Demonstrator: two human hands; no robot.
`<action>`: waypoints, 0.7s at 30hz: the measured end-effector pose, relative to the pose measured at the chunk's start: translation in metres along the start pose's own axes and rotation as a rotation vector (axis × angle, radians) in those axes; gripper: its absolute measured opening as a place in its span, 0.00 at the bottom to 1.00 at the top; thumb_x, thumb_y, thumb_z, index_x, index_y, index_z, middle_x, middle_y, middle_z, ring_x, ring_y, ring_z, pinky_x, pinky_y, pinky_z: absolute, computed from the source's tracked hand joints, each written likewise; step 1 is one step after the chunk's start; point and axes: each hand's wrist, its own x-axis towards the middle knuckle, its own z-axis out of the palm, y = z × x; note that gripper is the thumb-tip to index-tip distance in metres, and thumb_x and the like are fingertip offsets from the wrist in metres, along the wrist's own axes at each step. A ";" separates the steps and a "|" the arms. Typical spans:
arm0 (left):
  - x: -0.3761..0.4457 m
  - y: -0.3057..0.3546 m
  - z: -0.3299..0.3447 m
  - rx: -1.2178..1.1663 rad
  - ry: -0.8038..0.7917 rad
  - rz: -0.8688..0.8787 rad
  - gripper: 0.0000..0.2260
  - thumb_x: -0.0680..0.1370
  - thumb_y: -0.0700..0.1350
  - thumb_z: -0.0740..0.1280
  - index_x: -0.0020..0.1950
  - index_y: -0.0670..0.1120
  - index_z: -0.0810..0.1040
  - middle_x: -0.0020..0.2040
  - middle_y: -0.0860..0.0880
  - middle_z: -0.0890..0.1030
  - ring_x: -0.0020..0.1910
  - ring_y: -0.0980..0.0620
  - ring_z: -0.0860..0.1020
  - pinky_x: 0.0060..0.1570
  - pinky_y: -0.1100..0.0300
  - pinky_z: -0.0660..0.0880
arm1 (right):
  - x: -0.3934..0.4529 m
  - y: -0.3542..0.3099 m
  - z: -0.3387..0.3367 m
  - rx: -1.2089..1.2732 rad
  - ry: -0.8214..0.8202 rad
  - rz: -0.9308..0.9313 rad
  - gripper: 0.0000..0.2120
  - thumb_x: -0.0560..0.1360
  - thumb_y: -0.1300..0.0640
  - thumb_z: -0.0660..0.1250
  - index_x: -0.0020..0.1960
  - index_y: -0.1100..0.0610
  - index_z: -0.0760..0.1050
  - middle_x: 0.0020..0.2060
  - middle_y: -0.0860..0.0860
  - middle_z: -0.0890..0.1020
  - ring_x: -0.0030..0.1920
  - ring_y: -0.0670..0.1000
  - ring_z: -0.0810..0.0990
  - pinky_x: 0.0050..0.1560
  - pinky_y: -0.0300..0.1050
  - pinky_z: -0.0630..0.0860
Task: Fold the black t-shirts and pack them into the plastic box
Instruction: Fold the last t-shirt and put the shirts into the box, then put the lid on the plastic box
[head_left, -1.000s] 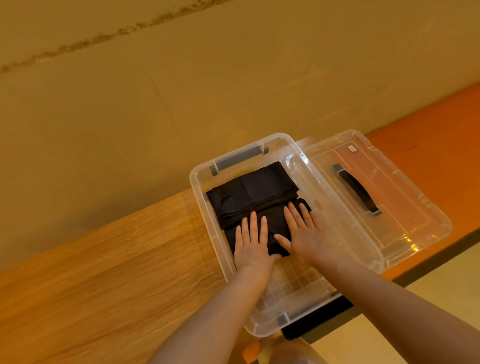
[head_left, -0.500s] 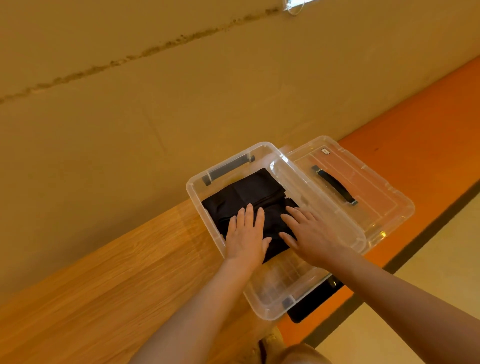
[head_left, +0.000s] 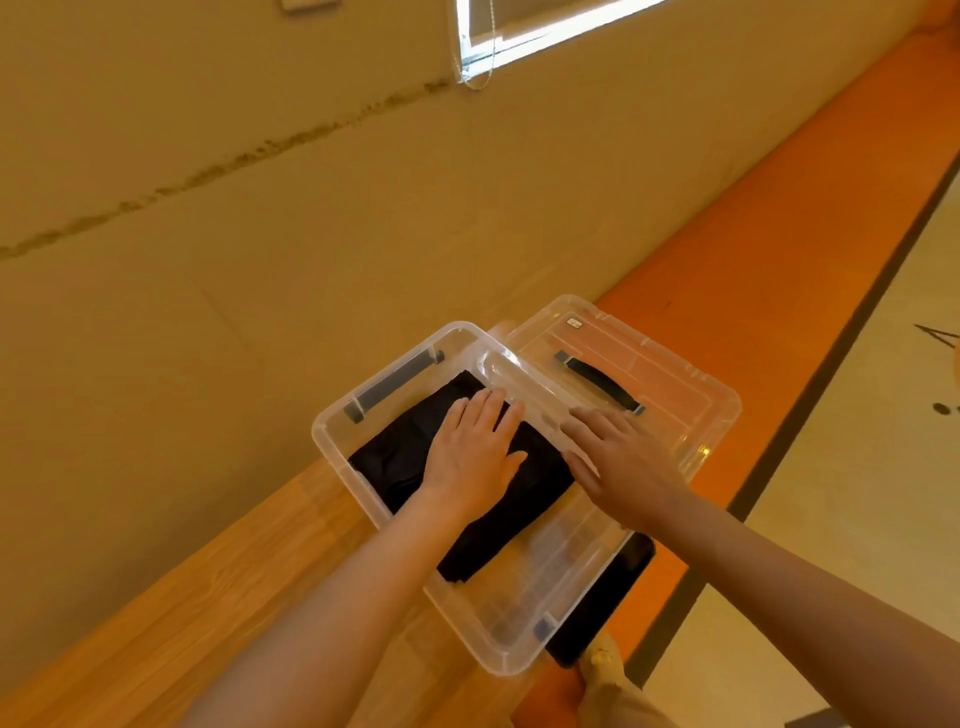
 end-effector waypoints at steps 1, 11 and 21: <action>0.012 -0.001 -0.003 0.008 0.027 0.037 0.28 0.82 0.57 0.57 0.78 0.46 0.57 0.77 0.44 0.59 0.76 0.45 0.57 0.74 0.50 0.52 | 0.001 0.007 0.000 0.004 0.010 0.028 0.18 0.78 0.46 0.55 0.60 0.53 0.76 0.60 0.52 0.79 0.59 0.54 0.78 0.60 0.50 0.74; 0.169 0.012 -0.013 0.110 -0.153 0.310 0.24 0.83 0.56 0.50 0.78 0.50 0.54 0.79 0.50 0.52 0.78 0.50 0.50 0.74 0.53 0.46 | 0.022 0.096 0.017 0.084 0.029 0.211 0.17 0.79 0.48 0.57 0.60 0.55 0.77 0.59 0.54 0.80 0.56 0.56 0.80 0.56 0.52 0.75; 0.264 0.032 0.056 0.185 -0.534 0.350 0.27 0.83 0.55 0.56 0.79 0.49 0.51 0.79 0.48 0.52 0.77 0.47 0.52 0.74 0.51 0.56 | 0.014 0.139 0.095 0.080 -0.231 0.450 0.30 0.79 0.42 0.46 0.74 0.55 0.65 0.74 0.56 0.64 0.74 0.58 0.63 0.73 0.55 0.46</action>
